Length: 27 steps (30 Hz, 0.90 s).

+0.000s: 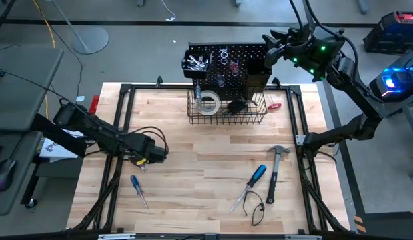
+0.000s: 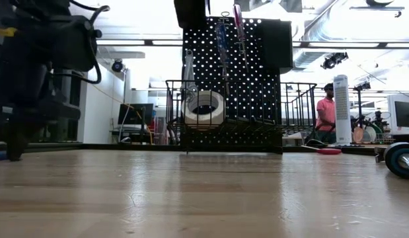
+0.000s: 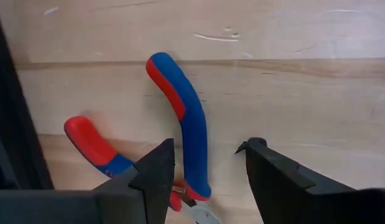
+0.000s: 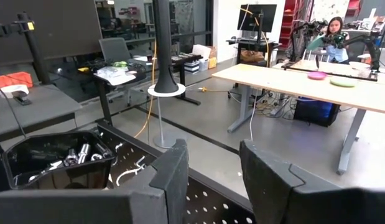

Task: Hang tools onto peg board
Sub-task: Put the blue plier in the right black bin on the pegboard

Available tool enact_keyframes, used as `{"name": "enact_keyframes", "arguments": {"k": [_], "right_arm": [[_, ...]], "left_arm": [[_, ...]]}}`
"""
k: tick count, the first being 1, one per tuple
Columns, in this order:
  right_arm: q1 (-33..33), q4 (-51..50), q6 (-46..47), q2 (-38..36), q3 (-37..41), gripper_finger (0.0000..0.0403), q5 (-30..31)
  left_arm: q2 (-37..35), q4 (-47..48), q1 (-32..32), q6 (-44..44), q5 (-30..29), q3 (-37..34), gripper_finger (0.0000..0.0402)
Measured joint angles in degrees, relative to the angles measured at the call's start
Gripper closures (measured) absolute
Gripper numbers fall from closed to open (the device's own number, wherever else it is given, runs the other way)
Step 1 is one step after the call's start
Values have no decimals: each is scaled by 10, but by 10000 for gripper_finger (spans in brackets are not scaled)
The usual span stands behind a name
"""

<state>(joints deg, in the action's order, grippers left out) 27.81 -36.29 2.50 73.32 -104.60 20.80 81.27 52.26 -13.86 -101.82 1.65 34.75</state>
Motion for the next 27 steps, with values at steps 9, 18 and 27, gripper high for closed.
{"name": "enact_keyframes", "arguments": {"k": [9,18,27], "right_arm": [[0,-14,0,0,0,266,0],[0,-17,-11,-18,0,266,2],[0,-19,3,-30,0,266,2]], "left_arm": [[28,-36,-2,20,-7,3,348],[-66,-66,16,90,-77,31,400],[-141,-52,67,254,-134,124,399]]}}
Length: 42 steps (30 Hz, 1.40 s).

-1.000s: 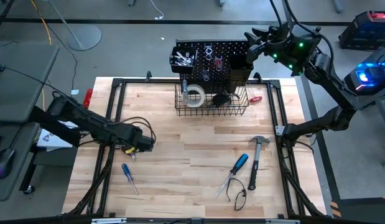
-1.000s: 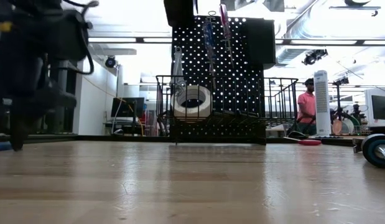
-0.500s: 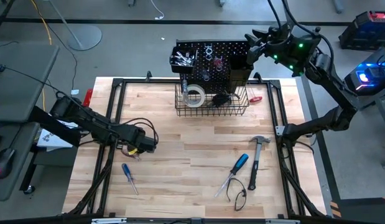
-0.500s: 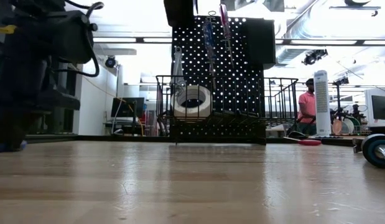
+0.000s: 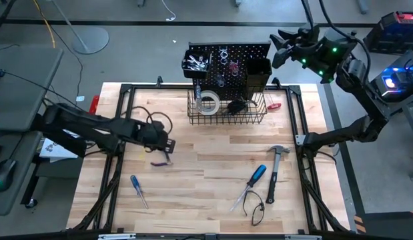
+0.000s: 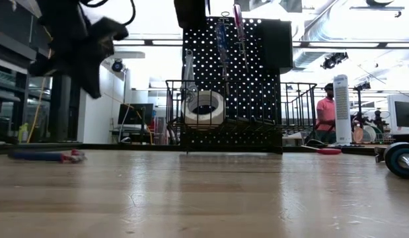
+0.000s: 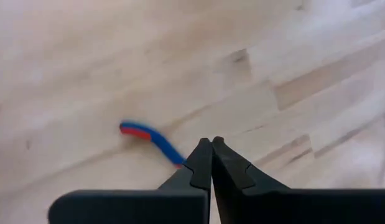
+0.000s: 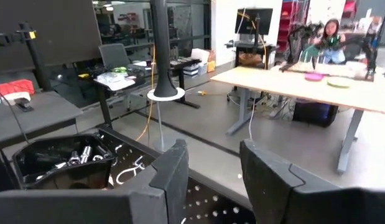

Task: Hang tools onto peg board
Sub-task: Put the blue plier in the right black bin on the pegboard

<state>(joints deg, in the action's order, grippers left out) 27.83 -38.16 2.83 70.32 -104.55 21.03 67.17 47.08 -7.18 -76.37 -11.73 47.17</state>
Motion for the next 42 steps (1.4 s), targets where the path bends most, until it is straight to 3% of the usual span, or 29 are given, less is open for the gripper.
{"name": "enact_keyframes", "arguments": {"k": [5,9,13,16,19,25,33,42], "right_arm": [[0,-27,59,4,11,266,-76],[-14,-49,74,14,30,266,-104],[-27,-47,90,16,42,266,-102],[-36,-52,91,21,42,266,-100],[-44,-58,92,21,42,266,-98],[-44,-80,98,21,42,266,-90],[-44,-126,92,21,42,266,-90],[-44,-135,76,21,42,266,-90]], "left_arm": [[-2,9,24,213,11,4,400],[18,24,27,450,74,5,393],[43,38,25,636,86,5,353],[51,11,39,716,95,6,306],[60,13,54,726,133,6,256],[95,16,53,696,269,4,185],[170,13,-1,696,189,4,163],[337,2,-27,630,173,17,170]]}}
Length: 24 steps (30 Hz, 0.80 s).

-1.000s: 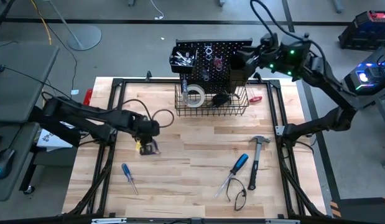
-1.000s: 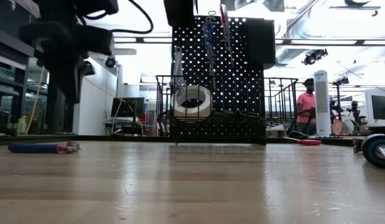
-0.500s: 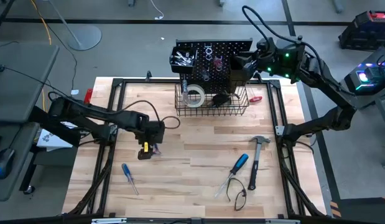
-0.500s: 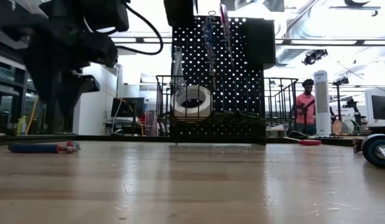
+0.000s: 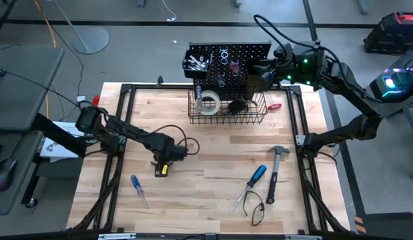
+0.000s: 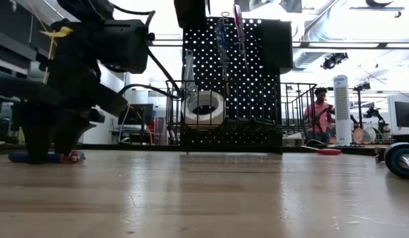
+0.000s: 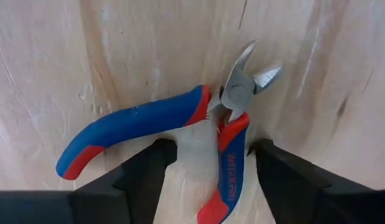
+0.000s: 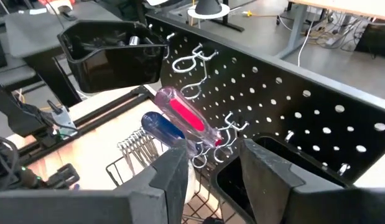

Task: Hang tools onto peg board
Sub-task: Put the blue plier in the right black bin on the pegboard

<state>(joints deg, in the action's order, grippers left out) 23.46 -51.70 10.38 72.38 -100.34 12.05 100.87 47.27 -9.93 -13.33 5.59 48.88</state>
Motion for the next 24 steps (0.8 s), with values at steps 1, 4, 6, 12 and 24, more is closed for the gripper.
{"name": "enact_keyframes", "arguments": {"k": [1,4,6,12,24], "right_arm": [[0,0,-3,0,0,266,0],[0,0,-4,0,0,266,0],[0,-1,-4,0,0,266,0],[0,-3,-14,-8,-1,266,0],[0,-4,-18,-21,-1,266,-13]], "left_arm": [[0,-2,-2,-1,0,0,180],[0,-12,-13,-1,-6,0,248],[0,-18,-15,-2,-6,0,327],[8,-4,-6,-6,-4,14,375],[-189,-170,45,-30,-53,-28,377]]}}
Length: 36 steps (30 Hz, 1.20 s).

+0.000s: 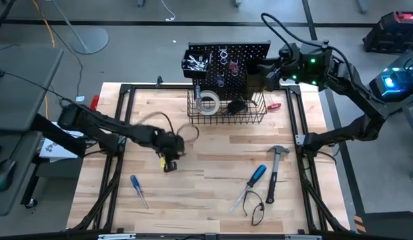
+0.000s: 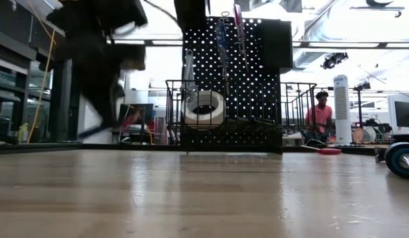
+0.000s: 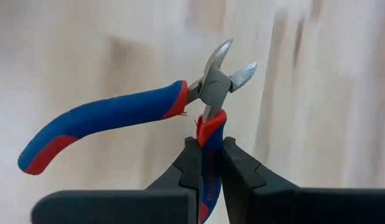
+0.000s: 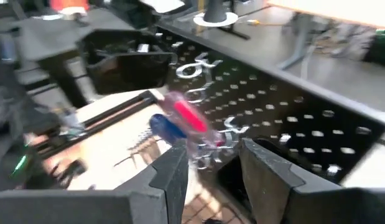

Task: Hang tools onto peg board
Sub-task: Put the blue plier in the right black bin on the pegboard

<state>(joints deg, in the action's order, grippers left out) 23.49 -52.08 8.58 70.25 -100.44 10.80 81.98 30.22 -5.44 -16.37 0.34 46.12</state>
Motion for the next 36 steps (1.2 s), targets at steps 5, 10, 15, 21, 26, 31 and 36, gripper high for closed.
{"name": "enact_keyframes", "arguments": {"k": [5,10,15,21,26,31,36], "right_arm": [[-7,-5,17,3,0,266,-73],[-25,3,18,1,0,266,-73],[-26,37,27,-2,0,266,-70],[-32,75,30,6,0,266,-136],[-58,124,34,13,0,266,-203],[-99,159,25,35,0,266,-214],[-125,66,40,37,-1,266,-199]], "left_arm": [[-43,-34,11,3,6,6,378],[-104,-37,23,4,15,60,378],[-155,-33,36,21,41,154,382],[-137,-39,58,91,42,298,396],[-107,-47,77,117,99,400,396],[-95,-8,99,140,113,425,398],[-93,138,107,149,97,421,399]]}}
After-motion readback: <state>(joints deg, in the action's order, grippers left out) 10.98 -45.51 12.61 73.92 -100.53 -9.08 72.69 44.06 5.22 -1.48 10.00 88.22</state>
